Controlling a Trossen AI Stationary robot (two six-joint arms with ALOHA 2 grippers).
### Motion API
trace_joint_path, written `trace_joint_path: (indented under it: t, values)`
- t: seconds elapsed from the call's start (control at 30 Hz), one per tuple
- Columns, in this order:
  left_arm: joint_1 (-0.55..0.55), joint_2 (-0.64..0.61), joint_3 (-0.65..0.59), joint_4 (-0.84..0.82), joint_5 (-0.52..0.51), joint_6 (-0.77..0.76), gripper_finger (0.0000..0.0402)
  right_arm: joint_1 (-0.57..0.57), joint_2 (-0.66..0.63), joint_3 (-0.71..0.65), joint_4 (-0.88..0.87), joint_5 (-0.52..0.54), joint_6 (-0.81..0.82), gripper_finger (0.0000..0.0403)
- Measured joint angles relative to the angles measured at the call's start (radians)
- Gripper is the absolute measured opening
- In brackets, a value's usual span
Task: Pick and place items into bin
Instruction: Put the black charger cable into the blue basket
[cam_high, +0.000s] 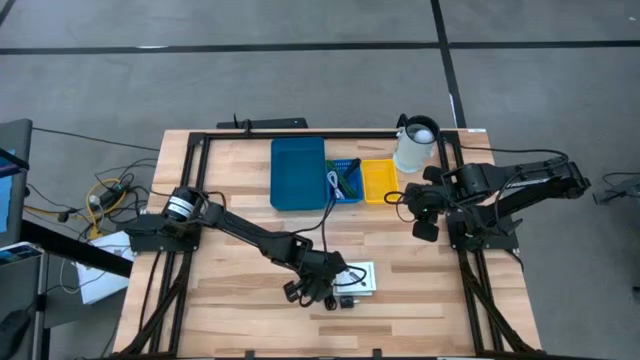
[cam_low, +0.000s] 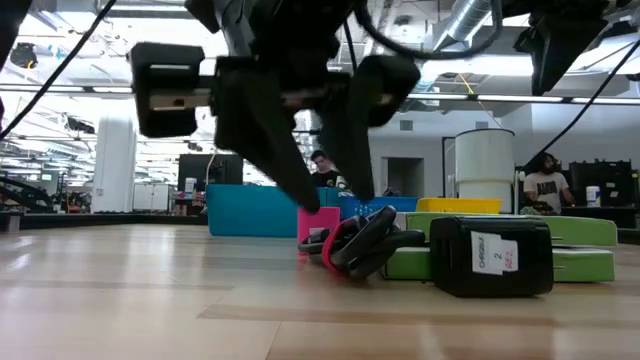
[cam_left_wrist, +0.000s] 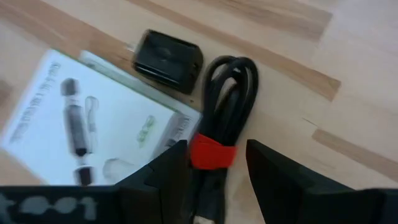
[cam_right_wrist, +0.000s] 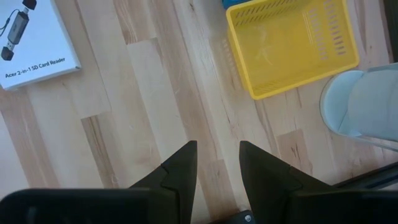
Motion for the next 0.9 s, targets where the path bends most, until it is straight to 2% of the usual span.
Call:
trace_joint_path:
  t: [0.2,0.9]
  values:
    - [0.024,0.015,0.006,0.012,0.061,-0.002,0.0155,0.0,0.0,0.0,0.002,0.0,0.0,0.0113]
    - [0.037,0.031,0.006,0.023,0.084,0.0,0.0155,0.0,0.0,0.0,0.008,0.0,0.0,0.0113]
